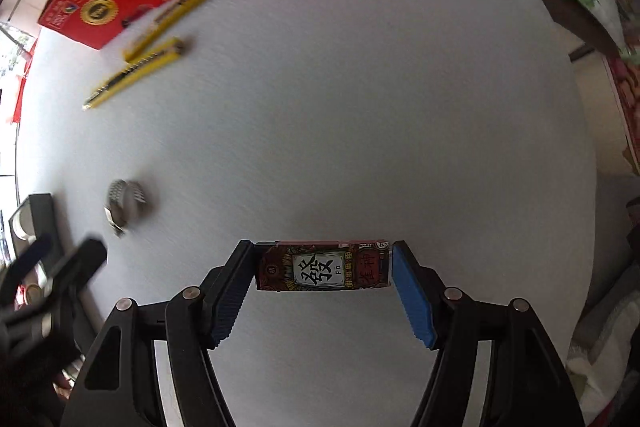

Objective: Organize rigid objects

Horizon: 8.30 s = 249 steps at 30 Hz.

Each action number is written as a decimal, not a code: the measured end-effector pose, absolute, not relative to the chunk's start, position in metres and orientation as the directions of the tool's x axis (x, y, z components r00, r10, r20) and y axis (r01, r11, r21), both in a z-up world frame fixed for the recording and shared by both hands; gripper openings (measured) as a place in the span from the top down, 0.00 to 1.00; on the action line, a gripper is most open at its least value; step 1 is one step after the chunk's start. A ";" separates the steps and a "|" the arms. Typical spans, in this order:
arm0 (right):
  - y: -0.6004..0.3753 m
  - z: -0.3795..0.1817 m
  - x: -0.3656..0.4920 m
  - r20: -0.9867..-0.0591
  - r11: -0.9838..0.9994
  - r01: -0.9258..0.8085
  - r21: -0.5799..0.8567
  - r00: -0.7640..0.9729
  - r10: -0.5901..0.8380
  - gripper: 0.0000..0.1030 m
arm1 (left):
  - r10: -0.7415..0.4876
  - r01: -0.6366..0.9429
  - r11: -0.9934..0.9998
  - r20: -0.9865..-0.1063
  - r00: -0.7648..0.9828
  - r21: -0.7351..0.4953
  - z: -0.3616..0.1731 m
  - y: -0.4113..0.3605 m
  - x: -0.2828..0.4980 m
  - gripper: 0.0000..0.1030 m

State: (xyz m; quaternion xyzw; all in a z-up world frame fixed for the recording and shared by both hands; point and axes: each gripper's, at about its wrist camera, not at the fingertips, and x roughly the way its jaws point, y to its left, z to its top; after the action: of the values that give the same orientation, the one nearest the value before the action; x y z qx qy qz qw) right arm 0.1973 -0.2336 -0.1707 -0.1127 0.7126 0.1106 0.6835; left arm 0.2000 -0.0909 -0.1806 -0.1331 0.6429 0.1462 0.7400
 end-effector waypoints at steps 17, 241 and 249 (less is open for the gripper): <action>-0.212 -0.184 0.169 -0.998 0.909 -0.416 -0.041 -0.028 -0.058 0.32 | 0.011 -0.486 0.873 -0.995 0.102 -0.040 -0.193 -0.087 0.218 0.04; 0.049 -0.069 -0.041 -1.000 0.364 -0.931 -0.012 0.016 0.010 0.01 | 0.053 -0.734 0.678 -0.995 0.089 -0.030 -0.068 0.064 -0.120 0.13; 0.054 -0.071 -0.045 -0.999 0.337 -0.941 -0.042 0.044 0.000 0.01 | 0.047 -0.740 0.672 -0.995 0.088 -0.034 -0.069 0.065 -0.121 0.13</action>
State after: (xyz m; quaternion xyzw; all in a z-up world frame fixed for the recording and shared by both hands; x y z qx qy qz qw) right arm -0.0446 0.0544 -0.0710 -0.4162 0.5652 0.3981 0.5906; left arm -0.1208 0.0647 -0.0690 -0.2837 0.6105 0.2888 0.6807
